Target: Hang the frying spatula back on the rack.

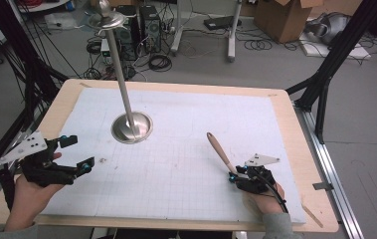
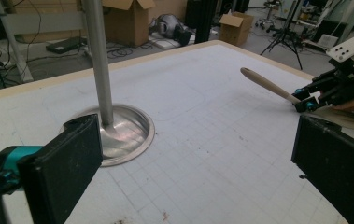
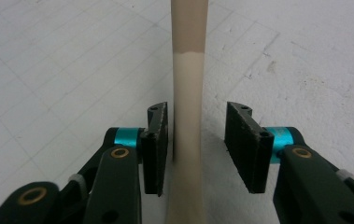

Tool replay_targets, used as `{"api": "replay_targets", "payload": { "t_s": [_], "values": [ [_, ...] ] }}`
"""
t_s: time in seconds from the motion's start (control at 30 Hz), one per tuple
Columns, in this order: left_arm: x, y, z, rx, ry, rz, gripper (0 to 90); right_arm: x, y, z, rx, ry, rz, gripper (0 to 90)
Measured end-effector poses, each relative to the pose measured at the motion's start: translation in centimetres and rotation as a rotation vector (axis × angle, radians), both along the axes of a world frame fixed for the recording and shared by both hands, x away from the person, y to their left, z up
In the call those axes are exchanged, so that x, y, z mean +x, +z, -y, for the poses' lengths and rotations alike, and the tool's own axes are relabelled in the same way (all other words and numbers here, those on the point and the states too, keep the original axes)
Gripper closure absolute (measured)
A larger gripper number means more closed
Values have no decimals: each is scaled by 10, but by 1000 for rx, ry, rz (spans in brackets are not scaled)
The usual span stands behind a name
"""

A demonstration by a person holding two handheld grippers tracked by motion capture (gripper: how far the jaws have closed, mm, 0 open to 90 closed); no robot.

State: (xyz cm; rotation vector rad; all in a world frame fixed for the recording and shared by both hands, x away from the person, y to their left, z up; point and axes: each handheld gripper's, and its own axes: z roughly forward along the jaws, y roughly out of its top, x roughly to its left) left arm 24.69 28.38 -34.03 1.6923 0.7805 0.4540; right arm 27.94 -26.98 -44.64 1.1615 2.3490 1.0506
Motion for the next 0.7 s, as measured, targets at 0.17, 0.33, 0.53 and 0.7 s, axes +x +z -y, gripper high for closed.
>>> {"api": "replay_targets", "payload": {
  "t_s": [0.17, 0.33, 0.53, 0.7],
  "values": [
    [0, 0, 0, -1, -1, 0, 25, -2, 0, -2, -20, 13, 15, 691],
    [0, 0, -1, 0, -2, 1, 25, -3, 1, -3, -14, 33, 7, 766],
    [-1, 1, -1, -4, -2, 3, 25, -2, 1, -3, -1, 37, -3, 778],
    [-1, 2, -2, -9, -6, 7, 25, -1, 2, -2, 2, 39, -10, 780]
  ]
}}
